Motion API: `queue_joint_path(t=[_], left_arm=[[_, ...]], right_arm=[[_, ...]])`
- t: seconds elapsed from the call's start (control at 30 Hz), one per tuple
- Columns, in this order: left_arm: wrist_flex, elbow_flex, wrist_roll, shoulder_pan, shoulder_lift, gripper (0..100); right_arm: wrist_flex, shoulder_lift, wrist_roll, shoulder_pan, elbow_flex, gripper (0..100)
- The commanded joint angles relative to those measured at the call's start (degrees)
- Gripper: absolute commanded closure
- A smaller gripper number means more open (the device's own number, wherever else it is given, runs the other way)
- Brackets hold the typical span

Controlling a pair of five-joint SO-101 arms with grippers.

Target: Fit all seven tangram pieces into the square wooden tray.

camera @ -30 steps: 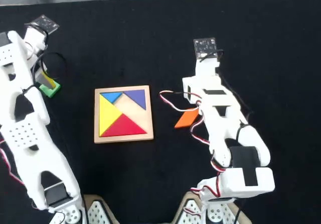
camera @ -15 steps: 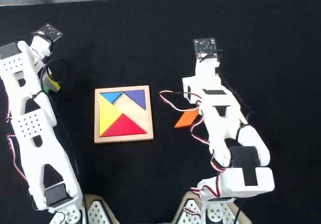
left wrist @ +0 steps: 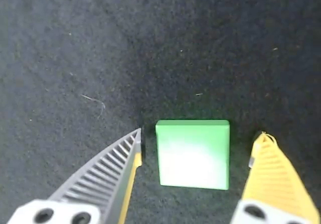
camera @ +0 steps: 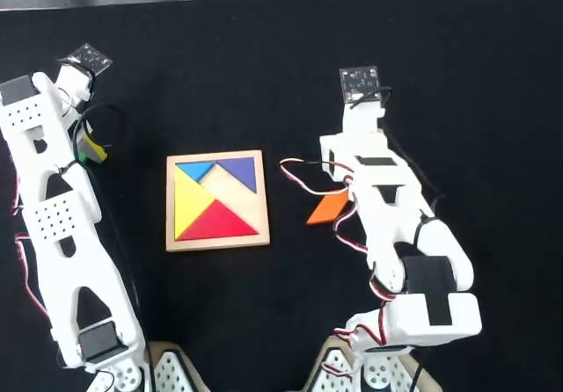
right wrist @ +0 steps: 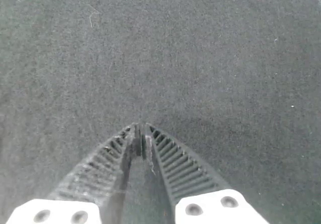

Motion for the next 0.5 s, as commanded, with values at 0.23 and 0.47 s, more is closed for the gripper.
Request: queue_joint_path(t=[0.23,0.47], left_arm=[[2.11,5.85,0.0,-0.04,1.14,67],[6.33,5.32,-0.44,-0.04,0.97,80]], right_arm=[[-1.05,-0.4,0.53,0.44,-3.82,97.4],[-1.05,-0.4,0.53,0.44,-3.82,97.4]])
